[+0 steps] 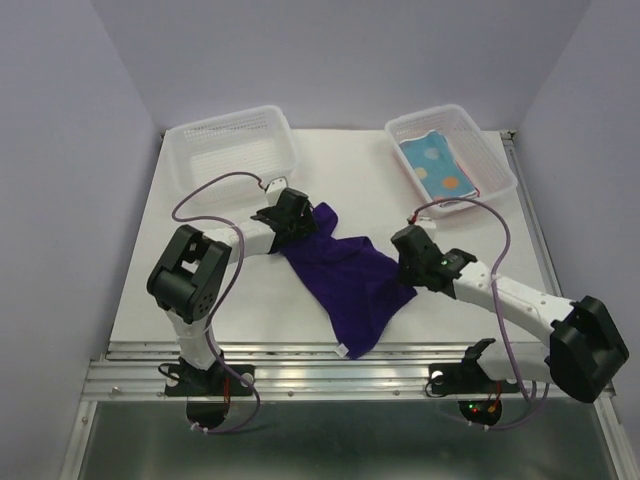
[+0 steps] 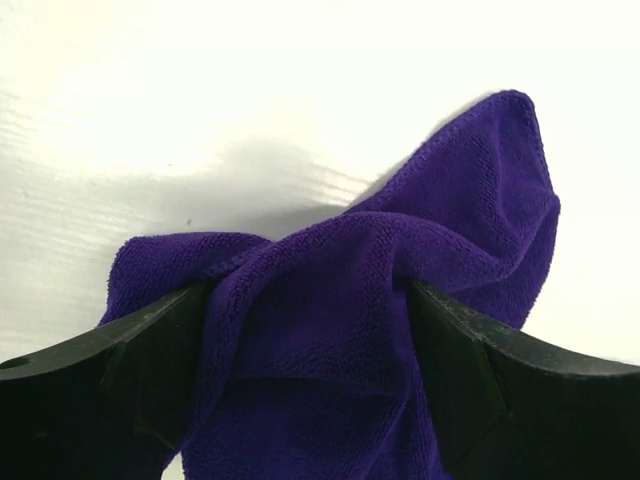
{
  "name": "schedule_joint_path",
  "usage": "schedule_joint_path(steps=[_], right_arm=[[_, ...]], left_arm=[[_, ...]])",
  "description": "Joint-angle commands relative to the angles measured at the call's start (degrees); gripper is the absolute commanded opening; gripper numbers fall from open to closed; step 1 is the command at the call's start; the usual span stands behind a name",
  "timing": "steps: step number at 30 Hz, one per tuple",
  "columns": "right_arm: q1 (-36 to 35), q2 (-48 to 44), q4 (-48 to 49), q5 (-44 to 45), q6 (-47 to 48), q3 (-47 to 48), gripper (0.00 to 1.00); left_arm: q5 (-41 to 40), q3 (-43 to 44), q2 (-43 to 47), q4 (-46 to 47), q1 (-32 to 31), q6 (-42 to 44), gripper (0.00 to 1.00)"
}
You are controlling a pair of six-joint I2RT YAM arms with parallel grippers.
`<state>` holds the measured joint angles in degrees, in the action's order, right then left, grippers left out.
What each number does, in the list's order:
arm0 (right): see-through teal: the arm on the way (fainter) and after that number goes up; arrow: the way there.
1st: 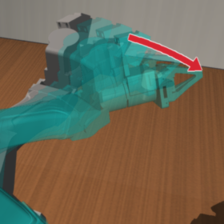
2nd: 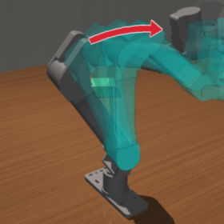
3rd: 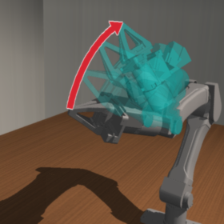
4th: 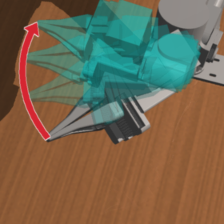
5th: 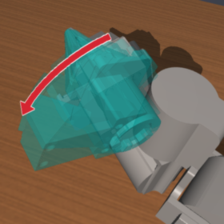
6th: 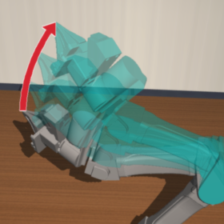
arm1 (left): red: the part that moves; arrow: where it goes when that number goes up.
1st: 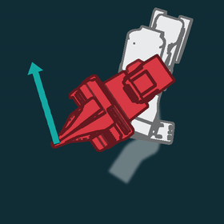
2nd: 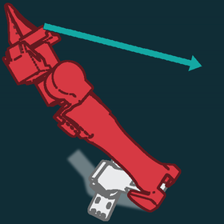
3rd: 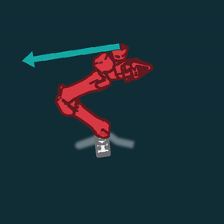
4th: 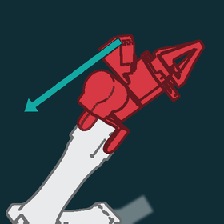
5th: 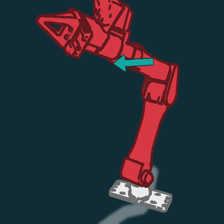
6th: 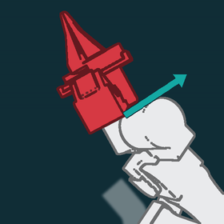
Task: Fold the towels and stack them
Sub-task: Flatten out the crumpled towel
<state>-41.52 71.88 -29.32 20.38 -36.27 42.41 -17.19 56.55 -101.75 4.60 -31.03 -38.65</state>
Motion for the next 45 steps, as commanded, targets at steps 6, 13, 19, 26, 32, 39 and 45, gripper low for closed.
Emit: schedule_joint_path(steps=[6,13,19,26,32,39,45], right_arm=[[8.21,-0.25,1.02,3.43,-0.29,-1.55,0.62],[8.55,-1.82,2.51,2.82,-2.31,-4.09,0.76],[14.08,-7.62,6.55,-1.73,-2.58,-9.89,0.74],[17.26,-7.1,11.48,-6.93,-1.96,-13.41,0.69],[17.96,-4.21,13.32,-8.07,-1.43,-13.5,0.56],[18.14,-2.27,14.64,-8.87,-1.52,-14.64,0.34],[18.14,-2.0,15.35,-10.19,-1.43,-15.34,0.2]], left_arm=[[-5.3,3.47,-1.43,-2.93,2.2,6.57,0.97],[-3.03,4.8,2.95,-4.51,0.2,7.71,0.99],[-5.57,-3.55,19.91,-4.16,-11.84,7.1,0.99],[-2.68,-13.57,30.56,-8.11,-30.83,-2.28,0.99],[0.39,-18.41,30.39,-11.11,-44.09,-13.62,0.99],[-1.61,-10.52,19.41,-12.68,-53.42,-14.79,0.99],[-4.26,-4.35,12.9,-16.99,-55.37,-11.89,0.93]])
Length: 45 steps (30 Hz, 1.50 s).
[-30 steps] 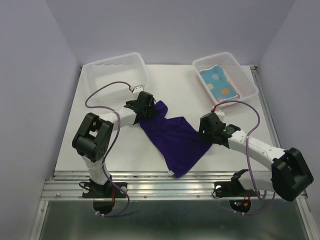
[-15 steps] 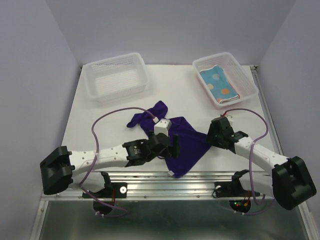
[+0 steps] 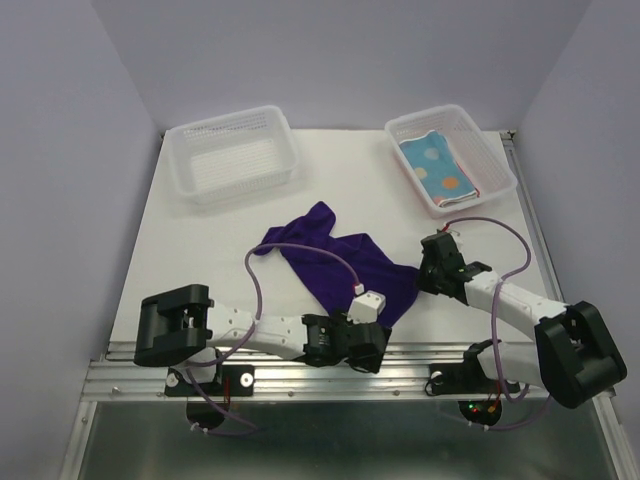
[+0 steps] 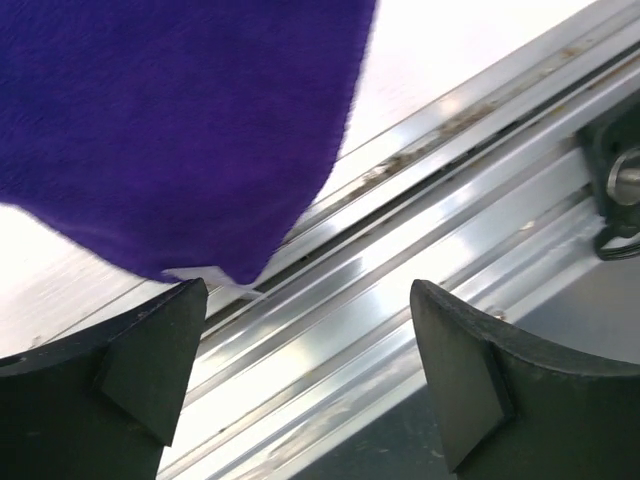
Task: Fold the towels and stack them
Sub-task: Flatten out the crumpled towel
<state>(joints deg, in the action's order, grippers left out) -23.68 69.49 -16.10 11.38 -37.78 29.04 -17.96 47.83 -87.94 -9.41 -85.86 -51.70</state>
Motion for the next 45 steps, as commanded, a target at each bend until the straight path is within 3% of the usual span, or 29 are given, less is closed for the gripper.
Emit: schedule_joint_path(steps=[1,10,15,19,27,42,45], right_arm=[[0.39,0.29,2.21,-1.27,0.16,-2.05,0.19],[0.39,0.99,3.09,-1.79,-0.01,-1.36,0.19],[0.39,3.89,3.7,-3.2,-0.45,1.55,0.17],[0.48,8.36,5.11,-2.77,-1.68,3.48,0.16],[0.92,16.1,6.96,-2.32,-3.09,9.98,0.14],[2.76,18.31,8.45,-3.73,-1.42,10.43,0.14],[2.76,18.13,8.89,-4.52,-1.51,10.16,0.14]], left_arm=[[-3.32,4.55,-1.79,-3.07,-0.53,1.43,0.91],[-3.84,6.92,-5.48,-7.9,-0.62,2.22,0.77],[-8.5,7.63,-4.96,-9.23,1.21,3.97,0.79],[-4.55,5.08,-5.05,-3.09,6.66,8.01,0.79],[-6.56,7.44,-4.61,-2.19,6.94,13.9,0.79],[-5.78,14.04,-9.0,-5.01,4.21,17.07,0.79],[-2.98,14.48,-11.1,-2.64,3.95,18.73,0.71]])
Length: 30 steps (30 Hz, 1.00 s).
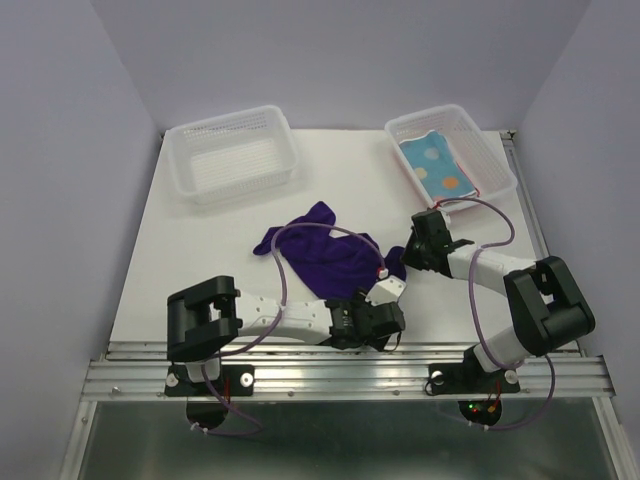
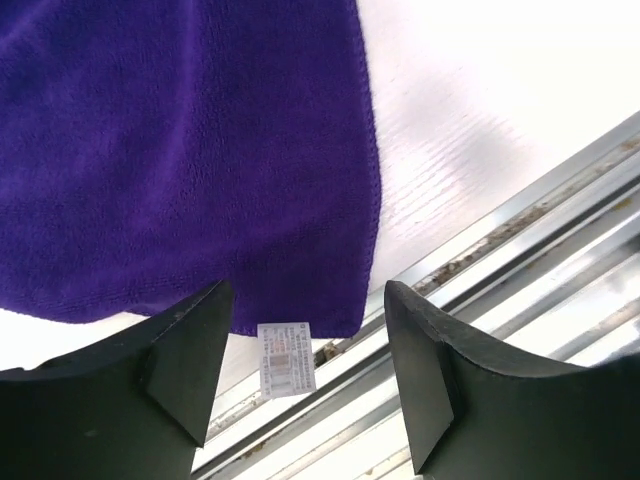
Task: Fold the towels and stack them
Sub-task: Flatten out the crumpled towel
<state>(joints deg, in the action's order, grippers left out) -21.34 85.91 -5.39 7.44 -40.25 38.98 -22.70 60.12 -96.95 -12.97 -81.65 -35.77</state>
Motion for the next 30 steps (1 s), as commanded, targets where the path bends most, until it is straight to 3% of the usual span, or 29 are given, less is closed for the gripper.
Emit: schedule_joint_path(steps=[1,16,19,20,23,30], right_arm=[[0.43,1.72,-1.82,-0.67,0.96,0.22,0.14],[0.43,0.23,-2.08,-0.59,1.14,-0.31,0.14],[0.51,-0.21,-2.17,-0.76,1.14,-0.31,0.14],[0.43,-0.22,-2.17,-0.76,1.05,-0.31,0.14],[0.43,-0.92,-2.34,-0.94,1.14,-0.66,0.14],[0.43,-8.11,-4.19,-2.34,1.23,-2.59,0.06]], left_arm=[[1.87,2.46,-2.63,0.84,-0.27,2.81,0.71],[3.01,2.99,-7.9,-1.26,-1.32,1.76,0.62],[2.57,3.17,-8.43,-2.85,-2.37,0.97,0.5],[2.66,3.08,-8.43,-2.85,-2.29,0.79,0.33],[1.17,3.25,-8.52,-5.04,-2.29,-0.88,0.0],[-10.84,2.11,-1.94,-8.21,-2.29,-6.94,0.0]])
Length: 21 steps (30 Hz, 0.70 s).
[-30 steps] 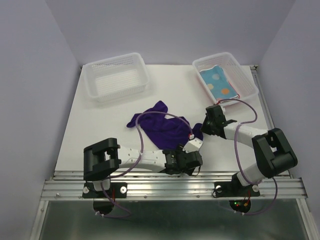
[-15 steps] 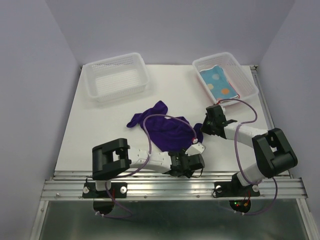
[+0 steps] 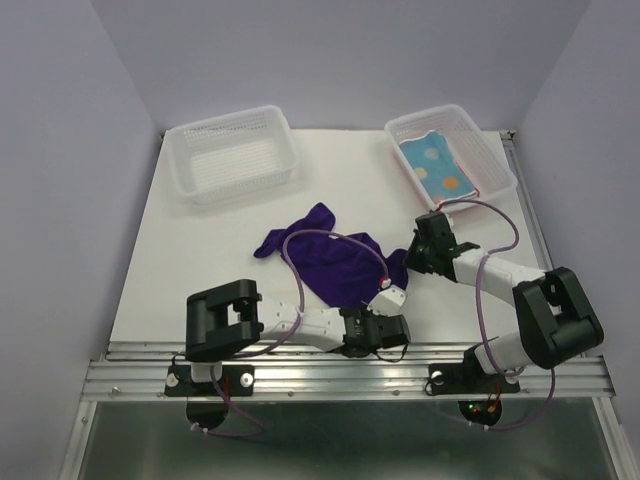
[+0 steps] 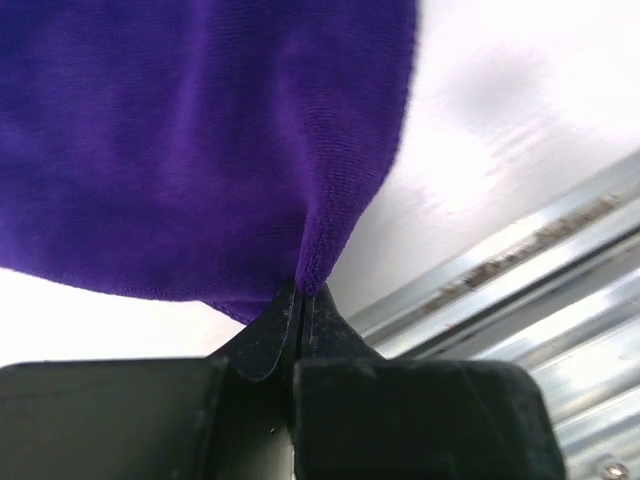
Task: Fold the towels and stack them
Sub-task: Flatten out the crumpled towel
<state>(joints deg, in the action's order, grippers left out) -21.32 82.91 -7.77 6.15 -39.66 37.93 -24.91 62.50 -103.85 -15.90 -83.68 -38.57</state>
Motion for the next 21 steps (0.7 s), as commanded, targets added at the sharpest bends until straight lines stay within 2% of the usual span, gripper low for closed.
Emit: schedule_joint_path(steps=[1,5,7,12,13,14,15,17,19,21], right_arm=[[0.4,-8.35,-2.16,-1.93,1.16,-1.89,0.05],[0.4,-16.88,-5.14,-4.04,2.57,-1.73,0.02],[0.4,-20.32,-7.16,-4.92,3.18,0.55,0.02],[0.4,-28.58,-11.3,-5.27,4.24,8.72,0.01],[0.4,-29.47,-11.56,-5.71,4.94,12.3,0.01],[0.4,-30.09,-11.65,-5.8,5.12,14.17,0.01],[0.4,-31.14,-12.18,-5.8,5.81,15.93,0.01],[0.4,-31.85,-12.97,-7.45,6.43,21.73,0.01],[0.4,-32.72,-13.5,-10.0,7.49,25.51,0.01],[0.4,-33.25,-13.5,-12.03,7.67,29.99,0.01]], left_arm=[[-10.76,-0.27,7.76,-6.59,-0.34,-5.19,0.0],[-22.69,0.78,15.42,-9.84,0.01,-8.1,0.0],[-25.53,1.31,18.76,-9.51,0.53,-7.67,0.0],[-33.17,4.2,30.71,-4.07,2.03,-0.83,0.0],[-33.8,5.17,33.95,0.04,2.12,5.11,0.0],[-34.33,5.61,35.55,1.91,2.12,7.43,0.0],[-34.16,6.4,37.04,3.49,2.12,12.67,0.0],[-32.5,7.9,41.61,8.67,2.2,17.71,0.0],[-26.8,8.6,44.95,14.02,2.12,25.33,0.0],[-21.01,9.74,49.0,15.2,2.2,26.7,0.0]])
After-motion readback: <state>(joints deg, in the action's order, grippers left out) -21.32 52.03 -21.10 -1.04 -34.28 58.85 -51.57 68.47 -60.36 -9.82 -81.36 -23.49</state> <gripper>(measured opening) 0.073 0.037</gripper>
